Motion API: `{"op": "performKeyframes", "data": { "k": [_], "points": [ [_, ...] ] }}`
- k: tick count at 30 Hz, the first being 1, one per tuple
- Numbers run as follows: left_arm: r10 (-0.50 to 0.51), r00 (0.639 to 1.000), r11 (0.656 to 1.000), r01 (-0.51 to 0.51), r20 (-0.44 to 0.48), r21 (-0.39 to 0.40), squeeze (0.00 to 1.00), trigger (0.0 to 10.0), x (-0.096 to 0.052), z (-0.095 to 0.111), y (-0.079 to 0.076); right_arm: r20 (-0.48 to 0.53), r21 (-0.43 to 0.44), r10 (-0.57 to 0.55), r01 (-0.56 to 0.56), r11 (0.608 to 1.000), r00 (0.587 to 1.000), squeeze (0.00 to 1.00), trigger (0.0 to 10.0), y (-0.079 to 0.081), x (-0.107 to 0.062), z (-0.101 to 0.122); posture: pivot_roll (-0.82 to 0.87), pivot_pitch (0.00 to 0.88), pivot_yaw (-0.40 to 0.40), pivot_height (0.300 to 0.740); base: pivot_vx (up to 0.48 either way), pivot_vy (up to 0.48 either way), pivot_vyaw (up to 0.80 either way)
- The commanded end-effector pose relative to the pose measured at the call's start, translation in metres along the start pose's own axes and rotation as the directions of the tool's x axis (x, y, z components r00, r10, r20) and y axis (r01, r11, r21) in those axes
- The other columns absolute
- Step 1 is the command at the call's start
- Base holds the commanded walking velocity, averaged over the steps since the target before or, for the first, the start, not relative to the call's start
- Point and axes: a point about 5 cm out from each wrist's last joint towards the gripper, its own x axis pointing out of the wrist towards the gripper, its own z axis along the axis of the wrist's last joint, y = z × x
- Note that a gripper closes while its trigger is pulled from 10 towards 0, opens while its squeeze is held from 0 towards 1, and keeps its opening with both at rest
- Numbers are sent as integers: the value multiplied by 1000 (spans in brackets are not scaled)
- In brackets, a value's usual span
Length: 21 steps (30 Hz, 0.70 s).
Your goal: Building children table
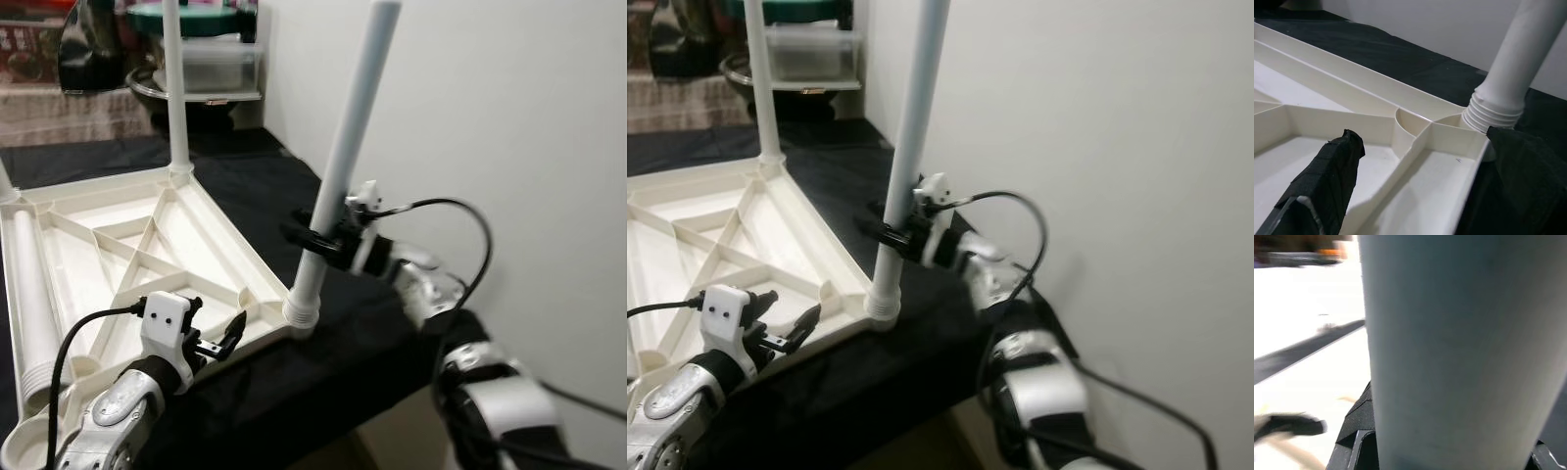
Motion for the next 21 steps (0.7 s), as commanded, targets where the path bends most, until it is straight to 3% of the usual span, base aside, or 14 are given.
{"op": "performKeyframes", "data": {
  "k": [1,2,3,5,8,9,15,18,20,21],
  "points": [
    [-7,1000,1000,7,1,-6,0,10000,0,1,-3,-204,2,-265,271,963,942,0,0,-7,-14,-44,69,0,-153,740,0,0,0],
    [-5,1000,1000,5,0,-6,0,10000,0,1,-3,-267,-17,-425,437,899,865,0,0,-7,-17,-57,67,0,-152,740,0,0,0],
    [-5,1000,1000,5,0,-6,0,10000,0,1,-3,-267,-17,-425,437,899,865,0,0,-7,-17,-57,67,0,-152,740,0,0,0],
    [-2,1000,1000,2,1,-5,0,10000,1,1,-2,-316,-34,-536,555,831,783,0,0,-3,-18,-69,72,0,-157,740,0,0,0],
    [-2,1000,1000,2,1,-5,0,10000,1,1,-2,-316,-34,-536,555,831,783,0,0,-3,-18,-69,72,0,-157,740,0,0,0],
    [1,1000,1000,-1,3,-5,0,10000,1,2,-1,-310,-41,-566,585,810,764,0,0,-3,-18,-70,72,0,-157,740,0,0,0],
    [10,1000,1000,-10,2,-6,0,10000,-1,1,0,-332,-59,-589,606,793,737,0,0,3,-14,-76,77,0,-163,740,0,0,0],
    [19,1000,1000,-19,0,-8,0,10000,-2,1,1,-329,-69,-661,681,729,675,0,0,3,-15,-77,78,0,-160,740,0,0,0],
    [19,1000,1000,-19,0,-8,0,10000,-2,1,1,-329,-69,-661,681,729,675,0,0,3,-15,-77,78,0,-160,740,0,0,0],
    [21,1000,1000,-21,1,-7,0,10000,-2,1,2,-324,-75,-685,703,707,653,0,0,5,-15,-75,78,0,-160,740,0,0,0]
  ]
}}
